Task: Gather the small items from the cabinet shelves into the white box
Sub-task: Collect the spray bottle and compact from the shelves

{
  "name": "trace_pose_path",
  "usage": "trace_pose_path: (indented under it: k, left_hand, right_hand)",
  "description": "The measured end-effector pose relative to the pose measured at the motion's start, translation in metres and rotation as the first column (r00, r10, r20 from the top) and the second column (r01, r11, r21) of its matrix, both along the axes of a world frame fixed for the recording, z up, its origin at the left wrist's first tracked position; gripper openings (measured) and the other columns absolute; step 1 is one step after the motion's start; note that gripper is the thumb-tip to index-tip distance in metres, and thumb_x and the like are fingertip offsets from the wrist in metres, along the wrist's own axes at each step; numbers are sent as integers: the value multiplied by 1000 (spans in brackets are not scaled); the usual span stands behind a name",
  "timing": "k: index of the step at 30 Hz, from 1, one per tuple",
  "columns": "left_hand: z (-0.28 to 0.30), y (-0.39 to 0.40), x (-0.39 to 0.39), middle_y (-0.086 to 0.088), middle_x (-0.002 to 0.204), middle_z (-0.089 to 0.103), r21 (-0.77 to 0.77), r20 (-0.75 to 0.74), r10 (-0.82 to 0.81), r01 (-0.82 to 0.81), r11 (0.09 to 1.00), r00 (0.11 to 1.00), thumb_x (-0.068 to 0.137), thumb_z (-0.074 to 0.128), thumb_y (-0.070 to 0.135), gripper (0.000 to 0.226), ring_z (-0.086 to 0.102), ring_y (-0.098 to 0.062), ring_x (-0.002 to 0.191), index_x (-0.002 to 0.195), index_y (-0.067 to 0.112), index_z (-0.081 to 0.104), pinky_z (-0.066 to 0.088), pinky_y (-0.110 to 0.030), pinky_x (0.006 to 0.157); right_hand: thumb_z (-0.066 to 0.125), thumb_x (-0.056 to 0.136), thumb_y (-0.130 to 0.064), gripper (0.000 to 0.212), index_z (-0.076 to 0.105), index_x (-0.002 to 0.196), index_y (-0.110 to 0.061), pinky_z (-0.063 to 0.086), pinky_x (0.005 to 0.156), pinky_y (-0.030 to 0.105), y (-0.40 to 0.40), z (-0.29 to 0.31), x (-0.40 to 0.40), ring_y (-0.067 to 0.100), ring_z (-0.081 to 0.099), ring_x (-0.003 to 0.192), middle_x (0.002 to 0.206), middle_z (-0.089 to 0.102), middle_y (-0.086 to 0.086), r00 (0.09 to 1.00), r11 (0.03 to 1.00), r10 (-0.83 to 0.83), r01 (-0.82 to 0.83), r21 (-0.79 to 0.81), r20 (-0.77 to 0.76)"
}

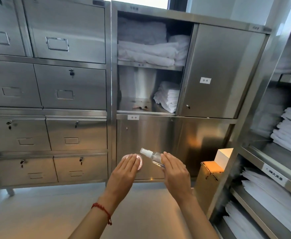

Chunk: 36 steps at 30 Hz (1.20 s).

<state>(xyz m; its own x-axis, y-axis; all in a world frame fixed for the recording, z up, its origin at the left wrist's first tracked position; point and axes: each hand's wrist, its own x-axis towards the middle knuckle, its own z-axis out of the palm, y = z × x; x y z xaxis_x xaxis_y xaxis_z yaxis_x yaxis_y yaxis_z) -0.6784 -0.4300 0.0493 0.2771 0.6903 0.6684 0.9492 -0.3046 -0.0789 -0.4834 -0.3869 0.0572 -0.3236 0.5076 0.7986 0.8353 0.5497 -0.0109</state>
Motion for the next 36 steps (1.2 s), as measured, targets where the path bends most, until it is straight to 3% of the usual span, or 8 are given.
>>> trace_pose_path:
  k: [9, 14, 30, 36]
  left_hand:
    - [0, 58, 2, -17, 111, 67, -15, 12, 25, -25, 1000, 1000, 41, 94, 14, 78, 66, -30, 100, 112, 0, 67, 54, -41, 83]
    - [-3, 98, -9, -16, 112, 67, -6, 1, 22, -22, 1000, 1000, 40, 94, 11, 78, 66, -30, 102, 112, 0, 66, 50, -40, 87]
    - [-2, 284, -92, -18, 115, 65, 27, 4, -41, 41, 999, 999, 48, 89, 1, 72, 63, -31, 107, 116, -3, 64, 50, -45, 92]
    - [-4, 332, -125, -19, 114, 65, 14, 28, -84, 84, 996, 996, 45, 89, -1, 90, 63, -32, 106, 123, 2, 44, 51, -45, 90]
  right_hand:
    - [90, 55, -11, 57, 70, 108, -4, 55, 78, 37, 67, -3, 2, 26, 68, 97, 107, 70, 11, 1000, 1000, 17, -17, -1, -8]
    - [90, 56, -9, 56, 70, 108, -4, 56, 78, 35, 107, -8, -9, 25, 68, 97, 108, 70, 11, 1000, 1000, 17, -17, -4, -4]
    - [90, 54, -10, 57, 71, 106, -3, 56, 76, 36, 271, 0, -86, 25, 69, 95, 106, 70, 11, 999, 1000, -17, 16, -26, -34]
    - [90, 51, -3, 59, 70, 107, -1, 56, 77, 36, 319, -3, -118, 25, 69, 96, 107, 70, 13, 999, 1000, -21, 20, -23, -31]
